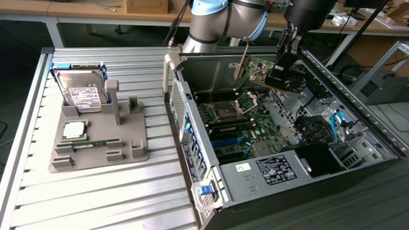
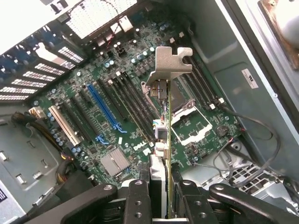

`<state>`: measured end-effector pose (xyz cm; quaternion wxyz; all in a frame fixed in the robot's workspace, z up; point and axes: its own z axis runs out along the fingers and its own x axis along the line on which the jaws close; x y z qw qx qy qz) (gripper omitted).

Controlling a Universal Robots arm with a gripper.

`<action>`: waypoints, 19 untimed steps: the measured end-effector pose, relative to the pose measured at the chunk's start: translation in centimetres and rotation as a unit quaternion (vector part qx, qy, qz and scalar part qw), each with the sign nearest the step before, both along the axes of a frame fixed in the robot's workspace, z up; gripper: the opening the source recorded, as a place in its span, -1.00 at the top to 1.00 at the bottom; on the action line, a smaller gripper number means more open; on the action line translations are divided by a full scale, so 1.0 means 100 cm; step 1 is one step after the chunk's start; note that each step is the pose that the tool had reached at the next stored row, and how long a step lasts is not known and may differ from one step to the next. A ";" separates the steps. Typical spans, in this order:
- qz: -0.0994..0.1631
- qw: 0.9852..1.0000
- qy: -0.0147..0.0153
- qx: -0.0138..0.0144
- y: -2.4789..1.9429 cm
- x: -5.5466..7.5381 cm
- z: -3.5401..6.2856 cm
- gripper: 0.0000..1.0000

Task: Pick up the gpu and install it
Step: 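Insert the gpu into the slot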

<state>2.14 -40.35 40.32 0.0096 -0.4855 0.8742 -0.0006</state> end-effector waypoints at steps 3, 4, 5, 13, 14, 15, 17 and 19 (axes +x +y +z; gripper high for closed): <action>0.012 1.000 0.000 0.000 0.0000 0.000 0.0000 0.44; 0.016 1.000 0.000 0.000 0.0000 0.000 0.0000 0.44; 0.020 1.000 0.000 0.000 0.0000 0.000 0.0000 0.44; 0.051 0.999 0.000 0.000 0.0000 0.000 0.0000 0.44; 0.055 0.998 0.000 0.000 0.0000 0.000 0.0000 0.44; 0.061 0.998 0.000 0.000 0.0000 0.000 0.0000 0.44; 0.071 0.998 0.000 0.000 0.0000 0.000 0.0000 0.44; 0.081 0.997 0.000 0.000 0.0000 0.000 0.0000 0.44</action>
